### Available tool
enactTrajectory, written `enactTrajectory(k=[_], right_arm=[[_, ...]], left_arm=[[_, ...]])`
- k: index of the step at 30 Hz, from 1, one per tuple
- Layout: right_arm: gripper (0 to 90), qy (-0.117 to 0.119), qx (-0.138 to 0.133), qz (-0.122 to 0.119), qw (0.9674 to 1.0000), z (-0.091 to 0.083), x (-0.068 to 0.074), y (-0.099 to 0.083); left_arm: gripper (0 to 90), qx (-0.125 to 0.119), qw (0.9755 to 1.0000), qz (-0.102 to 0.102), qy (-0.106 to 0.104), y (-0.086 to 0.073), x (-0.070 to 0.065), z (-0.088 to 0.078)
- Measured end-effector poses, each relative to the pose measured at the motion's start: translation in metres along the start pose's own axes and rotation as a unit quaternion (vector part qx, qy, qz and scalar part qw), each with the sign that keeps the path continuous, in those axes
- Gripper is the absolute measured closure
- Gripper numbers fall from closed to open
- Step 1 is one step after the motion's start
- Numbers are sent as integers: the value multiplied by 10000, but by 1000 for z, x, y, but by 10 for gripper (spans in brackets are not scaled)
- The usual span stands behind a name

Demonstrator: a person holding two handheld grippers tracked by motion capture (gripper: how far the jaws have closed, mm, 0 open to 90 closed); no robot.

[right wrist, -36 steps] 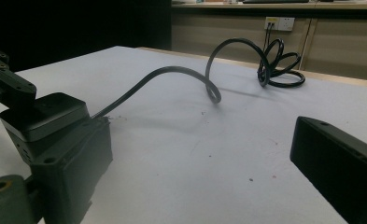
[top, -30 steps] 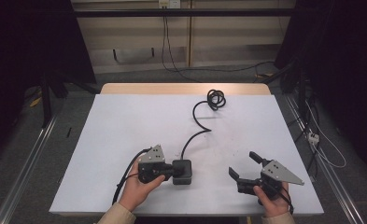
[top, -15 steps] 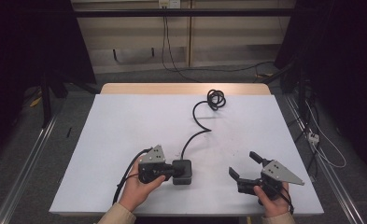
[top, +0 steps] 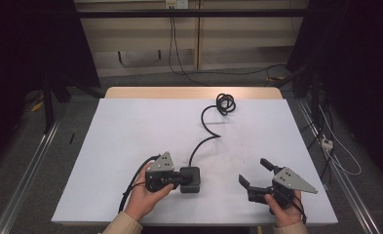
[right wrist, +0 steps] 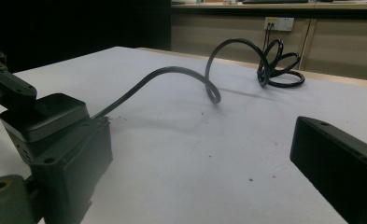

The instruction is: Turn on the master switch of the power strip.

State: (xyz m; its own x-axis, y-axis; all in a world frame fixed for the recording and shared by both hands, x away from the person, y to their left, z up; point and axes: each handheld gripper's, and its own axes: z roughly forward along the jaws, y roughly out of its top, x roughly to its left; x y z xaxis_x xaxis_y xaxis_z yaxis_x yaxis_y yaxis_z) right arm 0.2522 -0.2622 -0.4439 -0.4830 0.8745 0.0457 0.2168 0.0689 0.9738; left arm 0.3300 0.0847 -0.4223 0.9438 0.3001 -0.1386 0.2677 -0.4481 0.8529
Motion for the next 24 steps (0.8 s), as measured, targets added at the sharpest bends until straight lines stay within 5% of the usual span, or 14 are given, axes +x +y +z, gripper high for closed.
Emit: enactTrajectory(k=[24], right_arm=[[50,1,-8,5,10000,0,-1,0]], left_arm=[[900,-148,9997,-176,70,-3,-2,0]])
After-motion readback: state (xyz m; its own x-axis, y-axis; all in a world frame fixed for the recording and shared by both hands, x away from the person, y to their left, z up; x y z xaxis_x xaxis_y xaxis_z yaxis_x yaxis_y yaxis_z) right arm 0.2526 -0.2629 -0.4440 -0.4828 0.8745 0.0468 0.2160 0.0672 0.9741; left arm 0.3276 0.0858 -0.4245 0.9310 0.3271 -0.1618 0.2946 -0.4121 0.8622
